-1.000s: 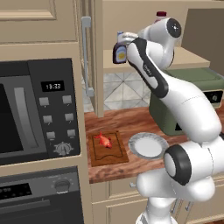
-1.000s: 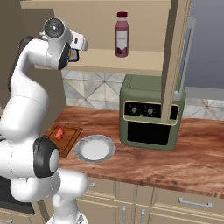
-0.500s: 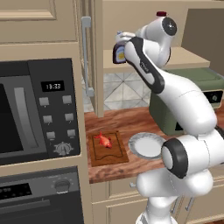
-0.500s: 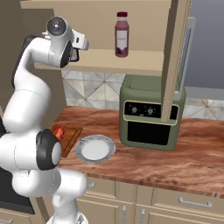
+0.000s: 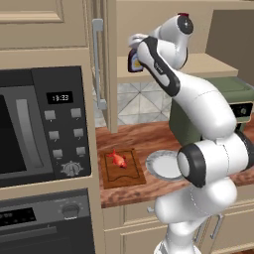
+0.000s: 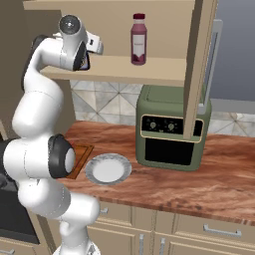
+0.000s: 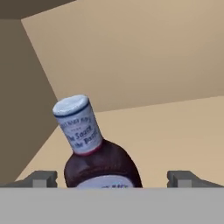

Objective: Pick the fish from the plate and place it on the cutting board. Then pick the condiment bottle from the cabinet and place it next to the cutting board.

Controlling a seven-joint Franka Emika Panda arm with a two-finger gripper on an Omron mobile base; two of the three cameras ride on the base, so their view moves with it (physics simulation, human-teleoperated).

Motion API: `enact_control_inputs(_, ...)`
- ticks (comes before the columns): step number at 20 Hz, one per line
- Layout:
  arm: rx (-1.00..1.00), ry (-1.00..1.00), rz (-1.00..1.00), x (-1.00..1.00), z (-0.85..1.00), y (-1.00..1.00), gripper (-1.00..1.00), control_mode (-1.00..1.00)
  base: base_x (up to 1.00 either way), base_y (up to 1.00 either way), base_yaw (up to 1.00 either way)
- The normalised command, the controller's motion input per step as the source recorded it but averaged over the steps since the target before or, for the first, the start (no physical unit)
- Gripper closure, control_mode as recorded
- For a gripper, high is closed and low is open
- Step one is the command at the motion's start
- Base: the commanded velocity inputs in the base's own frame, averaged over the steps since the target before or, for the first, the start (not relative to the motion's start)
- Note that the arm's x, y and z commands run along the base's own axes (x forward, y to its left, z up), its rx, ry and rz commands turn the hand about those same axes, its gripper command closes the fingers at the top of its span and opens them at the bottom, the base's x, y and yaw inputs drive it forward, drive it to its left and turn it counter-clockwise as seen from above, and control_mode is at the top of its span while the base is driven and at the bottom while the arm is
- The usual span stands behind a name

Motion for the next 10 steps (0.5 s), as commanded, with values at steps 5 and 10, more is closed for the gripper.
enact_control_inputs(5,0.0,0.0,0.0,0.14,0.0,0.16,-1.0,-1.0,0.0,0.0,0.0)
enact_control_inputs(10,-0.01,0.0,0.0,0.16,0.0,0.07,-1.0,-1.0,0.0,0.0,0.0)
